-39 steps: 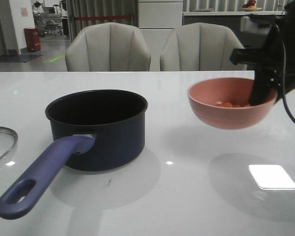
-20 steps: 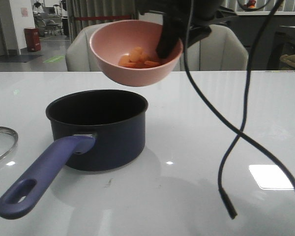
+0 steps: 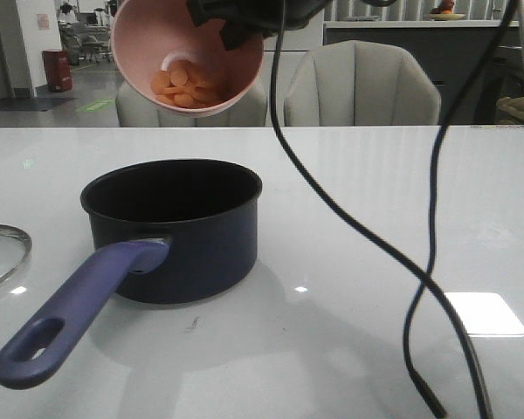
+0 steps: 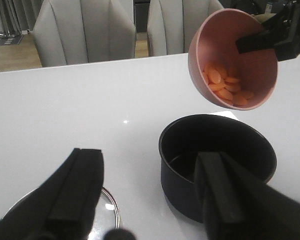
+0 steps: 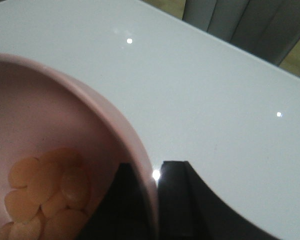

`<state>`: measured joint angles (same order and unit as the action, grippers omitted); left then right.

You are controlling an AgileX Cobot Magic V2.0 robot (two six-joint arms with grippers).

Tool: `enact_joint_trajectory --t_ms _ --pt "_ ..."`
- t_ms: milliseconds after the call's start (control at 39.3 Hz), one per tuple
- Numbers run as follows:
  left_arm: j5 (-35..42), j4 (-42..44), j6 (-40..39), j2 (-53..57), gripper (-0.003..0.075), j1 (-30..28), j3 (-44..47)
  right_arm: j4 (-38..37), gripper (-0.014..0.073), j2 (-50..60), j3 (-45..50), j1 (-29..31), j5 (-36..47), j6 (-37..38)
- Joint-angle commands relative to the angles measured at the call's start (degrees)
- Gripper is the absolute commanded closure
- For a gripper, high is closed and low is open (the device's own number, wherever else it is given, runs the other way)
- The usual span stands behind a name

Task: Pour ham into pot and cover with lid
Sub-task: 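Lift the pink bowl and carry it above the saucepan, then tilt the bowl with the right gripper to pour carrot slices into the pot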

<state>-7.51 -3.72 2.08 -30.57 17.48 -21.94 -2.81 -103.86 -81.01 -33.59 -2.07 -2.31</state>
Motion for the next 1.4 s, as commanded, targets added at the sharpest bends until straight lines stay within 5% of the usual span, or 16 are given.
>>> enact_joint_trajectory --t_ms 0,585,942,1171,1298,1375 --pt "5.0 -0.1 0.1 -0.3 0.0283 0.4 -1.7 -1.6 0.0469 2.9 1.4 0.1 13.0 -1.3" --pt "5.0 -0.1 0.1 -0.3 0.0283 0.4 -1.7 -1.6 0.0469 2.2 20.1 0.0 65.3 -25.3" --pt "5.0 -0.1 0.1 -0.3 0.0283 0.4 -1.7 -1.6 0.0469 -2.3 20.7 -0.4 73.8 -34.0" --pt "5.0 -0.1 0.1 -0.3 0.0283 0.4 -1.7 -1.7 0.0469 -5.3 20.7 -2.8 75.9 -46.2" --pt "5.0 -0.1 0.1 -0.3 0.0283 0.4 -1.7 -0.8 0.0469 -5.6 20.7 -2.9 75.6 -42.4" --pt "5.0 -0.1 0.1 -0.3 0.0283 0.4 -1.7 3.1 0.0469 -5.6 20.7 -2.9 75.4 -33.2"
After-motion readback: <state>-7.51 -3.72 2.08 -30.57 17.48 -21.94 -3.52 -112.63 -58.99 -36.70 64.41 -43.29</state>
